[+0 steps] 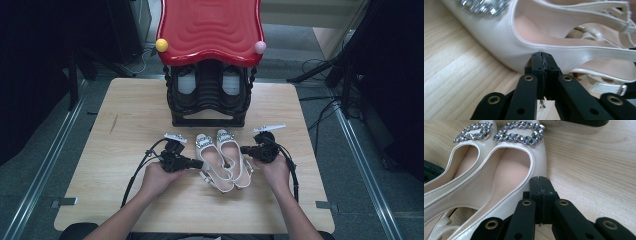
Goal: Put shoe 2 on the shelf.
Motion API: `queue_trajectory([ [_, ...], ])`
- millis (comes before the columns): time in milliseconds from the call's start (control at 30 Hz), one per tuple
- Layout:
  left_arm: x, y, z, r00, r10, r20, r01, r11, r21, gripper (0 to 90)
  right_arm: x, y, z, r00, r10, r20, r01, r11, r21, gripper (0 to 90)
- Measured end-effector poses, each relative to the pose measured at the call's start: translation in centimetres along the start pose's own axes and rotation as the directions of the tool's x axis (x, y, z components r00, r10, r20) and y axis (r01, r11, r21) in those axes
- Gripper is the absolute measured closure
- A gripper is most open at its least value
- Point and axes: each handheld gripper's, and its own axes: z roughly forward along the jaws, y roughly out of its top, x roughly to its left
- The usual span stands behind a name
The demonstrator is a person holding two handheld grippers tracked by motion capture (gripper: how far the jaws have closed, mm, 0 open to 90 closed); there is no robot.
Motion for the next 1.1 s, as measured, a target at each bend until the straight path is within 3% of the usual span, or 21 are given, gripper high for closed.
queue_trajectory([
  [100, 0.3, 0.1, -0.6, 0.9998, -0.010, 0.015, 0.010, 0.9999, -0.005, 85.9, -0.1, 0.1, -0.2, 1.0000, -0.005, 0.005, 0.005, 1.000, -0.002, 90.0],
  [300, -0.2, 0.4, -2.6, 0.9961, 0.046, -0.075, -0.047, 0.9988, -0.014, 75.8, 0.0, 0.7, -1.3, 0.9999, 0.006, -0.012, -0.007, 0.999, -0.046, 84.3],
  [433, -0.2, 0.0, -4.0, 0.9916, 0.048, -0.120, -0.049, 0.9988, -0.003, 70.8, 0.7, 1.2, -2.1, 0.9996, -0.024, -0.016, 0.023, 0.998, -0.060, 83.0],
  [700, 0.5, -1.1, -6.2, 0.9898, -0.014, -0.142, 0.008, 0.9992, -0.040, 61.6, 1.8, 2.4, -2.3, 0.9971, -0.066, -0.038, 0.064, 0.997, -0.053, 79.9],
  [933, 0.8, -1.9, -7.5, 0.9844, -0.029, -0.174, 0.018, 0.9977, -0.065, 59.4, 2.8, 3.2, -1.5, 0.9929, -0.101, -0.063, 0.099, 0.995, -0.020, 79.0],
  [1100, 1.0, -2.0, -8.0, 0.9842, -0.040, -0.173, 0.026, 0.9962, -0.083, 58.7, 3.7, 3.6, -1.2, 0.9909, -0.108, -0.081, 0.109, 0.994, 0.004, 78.9],
])
